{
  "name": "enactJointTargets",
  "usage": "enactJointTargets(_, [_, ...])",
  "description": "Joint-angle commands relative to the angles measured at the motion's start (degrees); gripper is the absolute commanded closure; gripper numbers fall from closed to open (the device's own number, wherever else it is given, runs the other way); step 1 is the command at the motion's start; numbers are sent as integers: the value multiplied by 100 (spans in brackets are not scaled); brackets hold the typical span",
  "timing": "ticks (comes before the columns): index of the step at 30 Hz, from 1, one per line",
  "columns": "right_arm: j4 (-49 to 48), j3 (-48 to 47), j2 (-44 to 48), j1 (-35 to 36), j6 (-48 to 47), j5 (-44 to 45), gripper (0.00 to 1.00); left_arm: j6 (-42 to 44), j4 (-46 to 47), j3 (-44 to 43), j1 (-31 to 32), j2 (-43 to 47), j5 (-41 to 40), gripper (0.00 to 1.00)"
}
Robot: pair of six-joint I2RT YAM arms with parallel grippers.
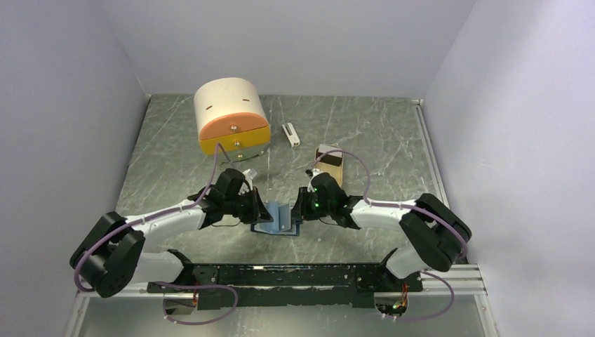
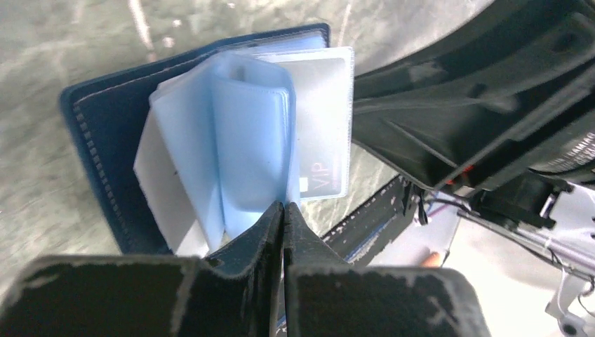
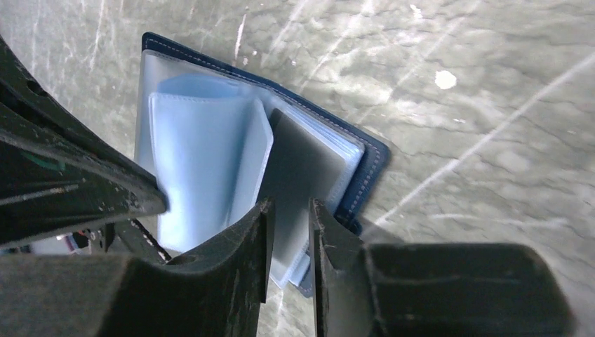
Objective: Put the credit cards into the card holder
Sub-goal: Insert the credit card into the card holder, then pick up the credit card from the storage box.
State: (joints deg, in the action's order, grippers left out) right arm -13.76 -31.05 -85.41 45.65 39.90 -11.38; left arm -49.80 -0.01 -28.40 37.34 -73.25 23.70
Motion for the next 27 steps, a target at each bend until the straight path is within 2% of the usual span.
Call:
enactJointTargets(1, [828,-158,429,-146,-312,392,70,-105,-847,-112,36,435,-759,91])
enactJointTargets(9, [1994,-1041,1126,-404,-1424,710,60,-141,-1751,-352,36,625,-1371,85])
enactJointTargets(15, [2716,-2105,708,-743,-2606,1358,56,-222,-2065,-429,32,772,-1704,81])
enactJointTargets(21, [2937,-2938,73,-975,-4300,1898,55,-206,-2106,-429,36,965,-1763,73])
enactJointTargets(27, [2924,-3073,-345,-1127,-6171,2313,52,-172,-1799,-408,35,1260,-1455,70])
